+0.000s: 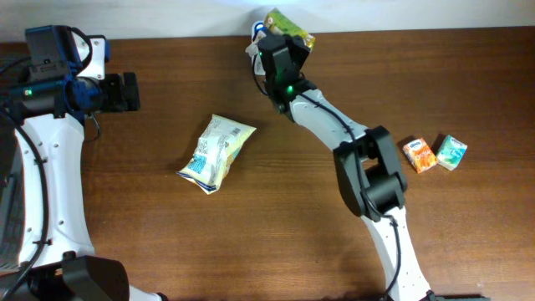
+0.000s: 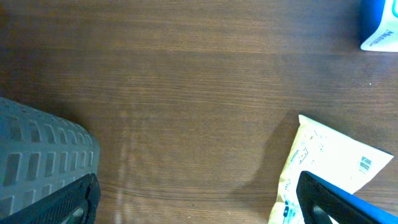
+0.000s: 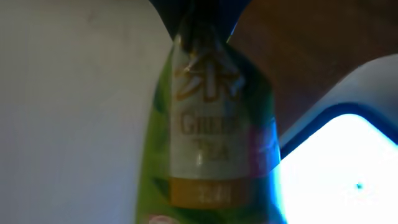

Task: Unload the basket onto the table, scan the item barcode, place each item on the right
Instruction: 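Raise the tea carton up to the scanner face, then carry the tea carton right and release it near the packs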

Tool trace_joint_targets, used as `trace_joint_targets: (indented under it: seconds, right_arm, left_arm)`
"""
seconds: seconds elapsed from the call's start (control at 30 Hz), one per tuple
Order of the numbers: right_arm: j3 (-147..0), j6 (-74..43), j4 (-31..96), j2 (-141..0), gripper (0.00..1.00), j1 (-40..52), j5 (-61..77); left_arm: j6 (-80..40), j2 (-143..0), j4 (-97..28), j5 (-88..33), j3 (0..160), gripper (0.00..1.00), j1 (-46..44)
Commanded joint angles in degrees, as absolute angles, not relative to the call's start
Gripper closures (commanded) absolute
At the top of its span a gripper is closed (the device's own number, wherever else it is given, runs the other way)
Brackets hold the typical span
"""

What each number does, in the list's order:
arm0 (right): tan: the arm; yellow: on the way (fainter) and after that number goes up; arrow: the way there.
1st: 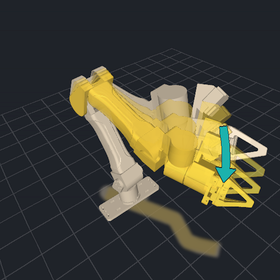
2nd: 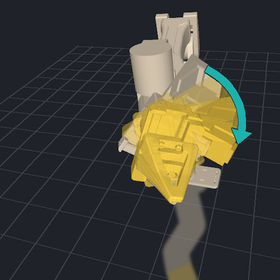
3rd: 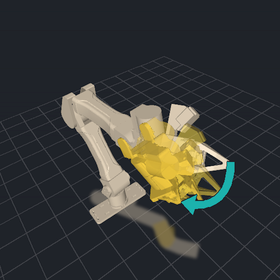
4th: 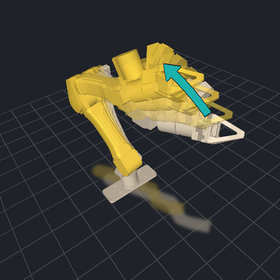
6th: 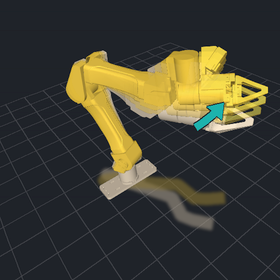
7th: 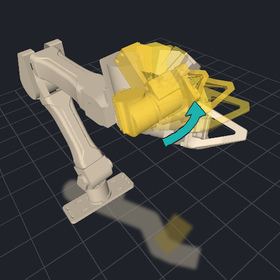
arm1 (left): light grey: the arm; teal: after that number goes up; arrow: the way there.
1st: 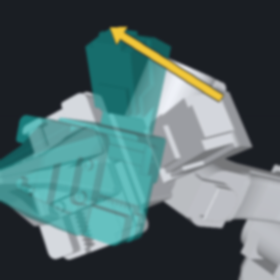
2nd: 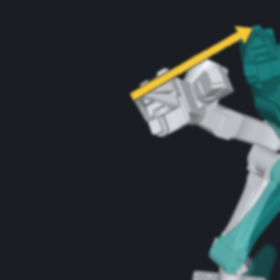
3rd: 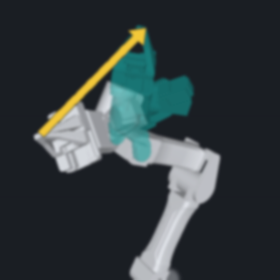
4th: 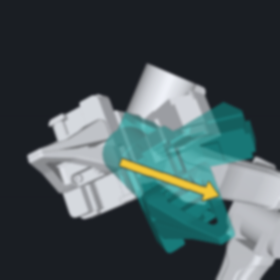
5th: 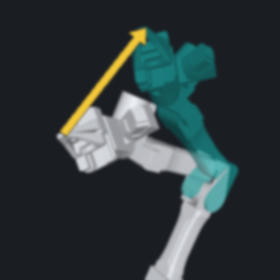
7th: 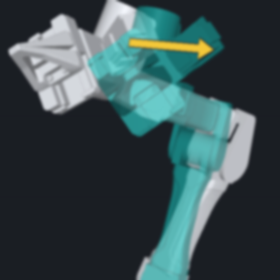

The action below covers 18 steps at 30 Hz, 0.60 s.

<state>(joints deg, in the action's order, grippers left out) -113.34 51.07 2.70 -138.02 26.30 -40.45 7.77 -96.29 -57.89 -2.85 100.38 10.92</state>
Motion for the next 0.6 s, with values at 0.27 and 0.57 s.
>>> trace_joint_targets:
  seconds: [0.27, 0.57]
  right_arm:
    - [-114.7, -9.4, 73.5, -102.3, 0.96, 15.4, -4.3]
    - [-88.2, -19.2, 62.8, -109.1, 0.96, -9.4, 3.9]
  left_arm:
    - [8.7, -96.7, -57.8, -3.4, 100.6, 0.01, 11.2]
    - [8.7, -96.7, -57.8, -3.4, 100.6, 0.01, 11.2]
